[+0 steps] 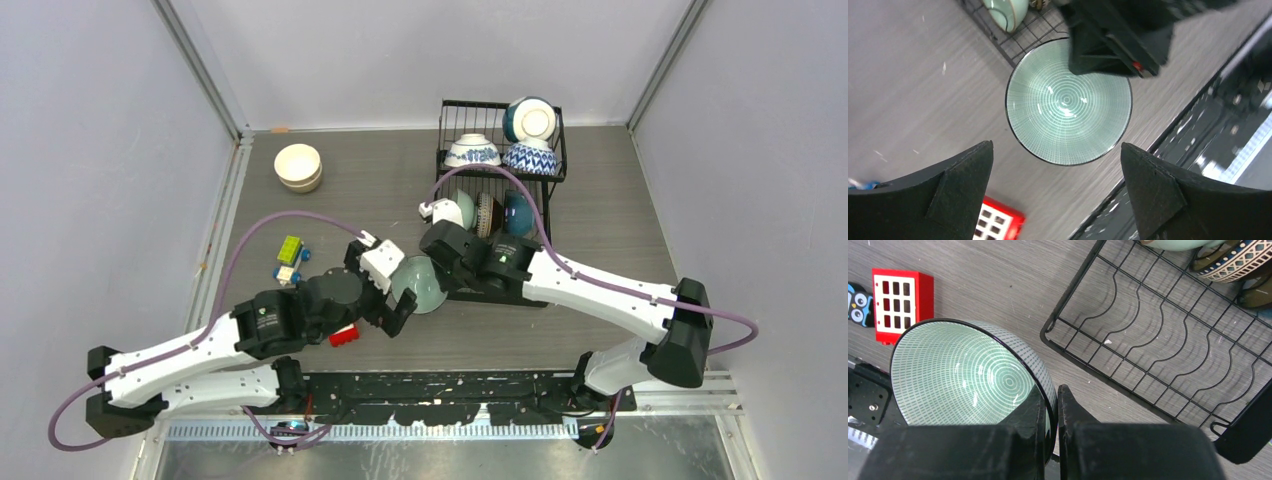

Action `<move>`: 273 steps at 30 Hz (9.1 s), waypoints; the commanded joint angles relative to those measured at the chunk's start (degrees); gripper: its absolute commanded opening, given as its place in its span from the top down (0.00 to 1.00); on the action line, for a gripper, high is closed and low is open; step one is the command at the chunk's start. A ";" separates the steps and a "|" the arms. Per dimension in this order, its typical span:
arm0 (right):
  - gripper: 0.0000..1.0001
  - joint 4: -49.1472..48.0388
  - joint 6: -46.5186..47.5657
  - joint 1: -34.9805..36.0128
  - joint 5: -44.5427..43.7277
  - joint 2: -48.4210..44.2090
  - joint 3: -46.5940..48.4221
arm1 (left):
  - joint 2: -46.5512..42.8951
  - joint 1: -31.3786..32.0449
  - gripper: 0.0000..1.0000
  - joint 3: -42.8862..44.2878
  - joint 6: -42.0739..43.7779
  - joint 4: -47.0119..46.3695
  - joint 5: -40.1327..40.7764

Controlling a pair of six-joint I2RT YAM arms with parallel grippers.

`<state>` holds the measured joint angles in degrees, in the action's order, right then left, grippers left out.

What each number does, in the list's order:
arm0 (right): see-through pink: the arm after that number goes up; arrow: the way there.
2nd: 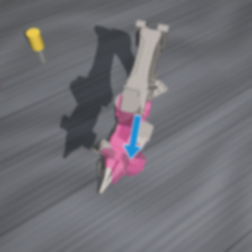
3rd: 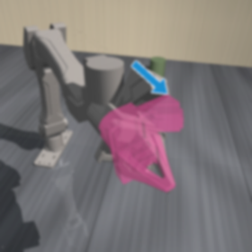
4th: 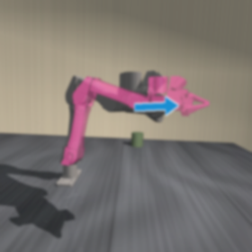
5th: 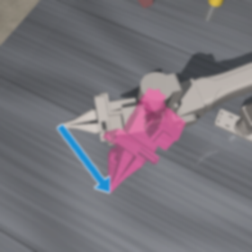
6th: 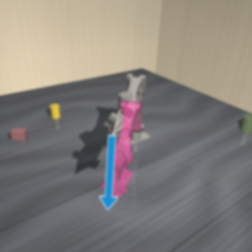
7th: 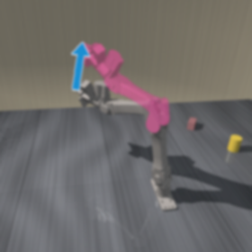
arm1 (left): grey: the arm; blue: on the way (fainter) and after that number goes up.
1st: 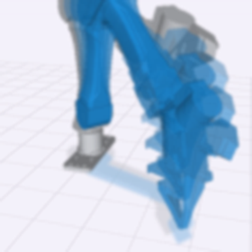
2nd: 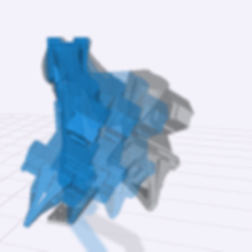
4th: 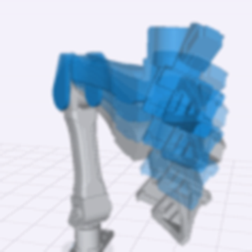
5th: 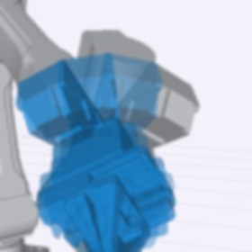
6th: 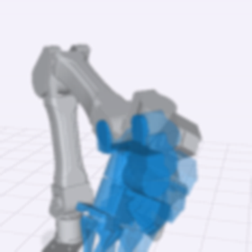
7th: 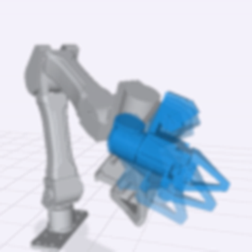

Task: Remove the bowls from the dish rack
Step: Place the bowl at the center of the board, then pick up the bowl from the dish rack.

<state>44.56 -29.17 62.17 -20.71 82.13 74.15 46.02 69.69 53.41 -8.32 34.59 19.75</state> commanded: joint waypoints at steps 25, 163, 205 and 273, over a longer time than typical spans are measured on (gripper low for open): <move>0.99 -10.20 -8.19 0.16 -6.58 -3.48 -2.05 | 9.51 -9.70 0.39 1.00 -65.55 7.78 16.61; 0.10 -23.25 5.53 0.19 2.12 -44.21 -32.43 | 73.13 -52.23 1.00 42.05 -75.05 -7.04 9.94; 0.10 -22.49 6.86 0.20 0.35 -44.29 -30.54 | 76.52 -52.99 0.36 52.54 -68.82 0.06 3.54; 0.03 -20.03 1.56 -1.14 -13.01 -38.40 -26.46 | 34.00 -32.95 0.08 -5.44 -28.32 -53.89 -36.65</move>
<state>25.15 -28.82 61.17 -33.80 45.89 48.60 78.70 36.64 47.86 -35.18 -10.35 -14.46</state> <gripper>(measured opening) 0.973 0.933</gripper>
